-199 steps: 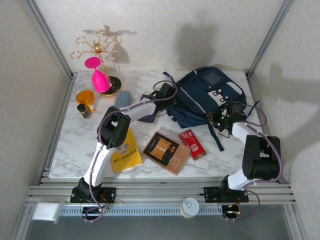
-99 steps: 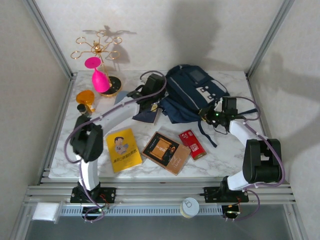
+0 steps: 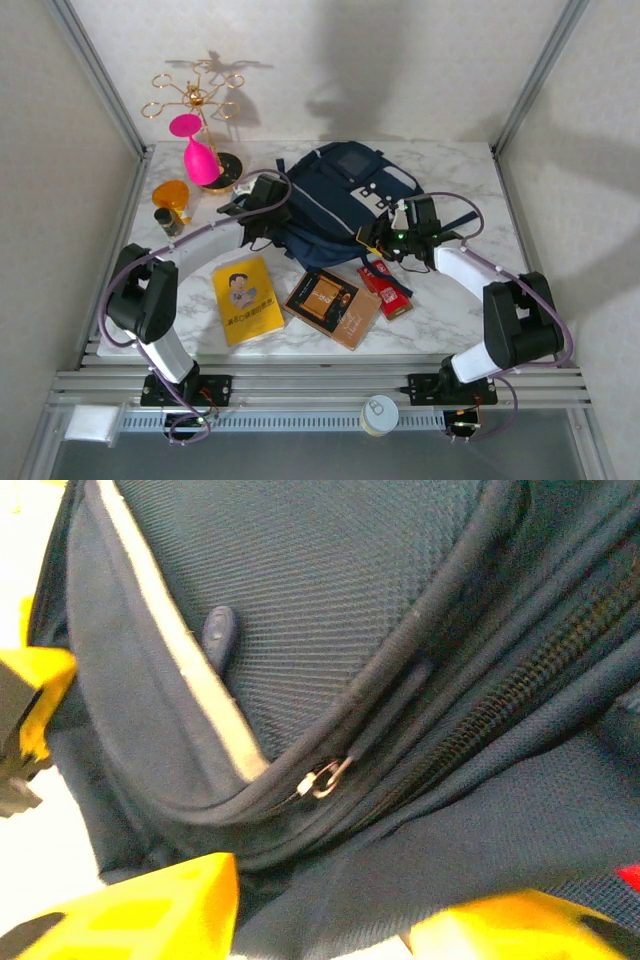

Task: Pack books, pencil case, and school supplies into a backpack

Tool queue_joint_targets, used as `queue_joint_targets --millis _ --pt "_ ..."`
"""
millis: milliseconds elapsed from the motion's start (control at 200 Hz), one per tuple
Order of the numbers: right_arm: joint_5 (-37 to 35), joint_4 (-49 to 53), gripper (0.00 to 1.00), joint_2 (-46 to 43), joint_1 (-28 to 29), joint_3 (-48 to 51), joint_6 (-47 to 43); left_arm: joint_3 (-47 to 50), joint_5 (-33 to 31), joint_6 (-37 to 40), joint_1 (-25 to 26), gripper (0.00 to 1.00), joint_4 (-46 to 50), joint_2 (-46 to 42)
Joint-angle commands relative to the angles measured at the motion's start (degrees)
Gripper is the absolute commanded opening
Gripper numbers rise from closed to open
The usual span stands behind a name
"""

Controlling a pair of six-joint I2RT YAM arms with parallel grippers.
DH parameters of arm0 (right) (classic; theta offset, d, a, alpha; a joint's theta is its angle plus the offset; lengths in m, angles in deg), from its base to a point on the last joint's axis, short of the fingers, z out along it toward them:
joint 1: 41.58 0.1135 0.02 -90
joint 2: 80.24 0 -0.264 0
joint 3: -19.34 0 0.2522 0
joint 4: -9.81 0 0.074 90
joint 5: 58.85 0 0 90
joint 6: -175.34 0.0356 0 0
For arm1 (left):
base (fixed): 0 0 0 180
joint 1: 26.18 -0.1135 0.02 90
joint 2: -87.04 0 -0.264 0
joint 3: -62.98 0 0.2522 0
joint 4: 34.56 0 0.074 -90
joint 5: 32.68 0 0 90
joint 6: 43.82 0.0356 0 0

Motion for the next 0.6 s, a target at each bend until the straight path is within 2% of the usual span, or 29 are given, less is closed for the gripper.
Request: queue_joint_targets --millis 0,80,165,290,420,596 --pt "-0.98 4.90 0.58 -4.13 -2.23 -2.30 -1.62 -0.81 3.00 4.05 -1.87 0.38 -0.98 -0.84" --pt "-0.44 7.10 0.67 -5.70 -6.15 -1.88 -2.30 0.24 5.07 5.67 -1.69 0.57 -1.09 -3.25" --pt "-1.70 9.70 0.73 -5.67 -11.36 -1.53 -2.86 1.90 6.45 5.50 -1.08 0.64 -0.38 -6.65" --pt "-2.66 9.70 0.76 -1.76 -16.73 -2.02 -3.56 6.08 5.89 2.82 3.50 0.64 -1.87 -12.59" --pt "-0.96 5.48 0.78 5.16 -18.22 -4.07 -3.26 10.45 5.08 -2.80 10.32 0.62 -6.29 -16.05" --pt "2.07 -1.78 0.74 13.53 -18.26 -6.75 -1.55 13.48 6.04 -5.99 20.83 0.60 -18.15 -12.96"
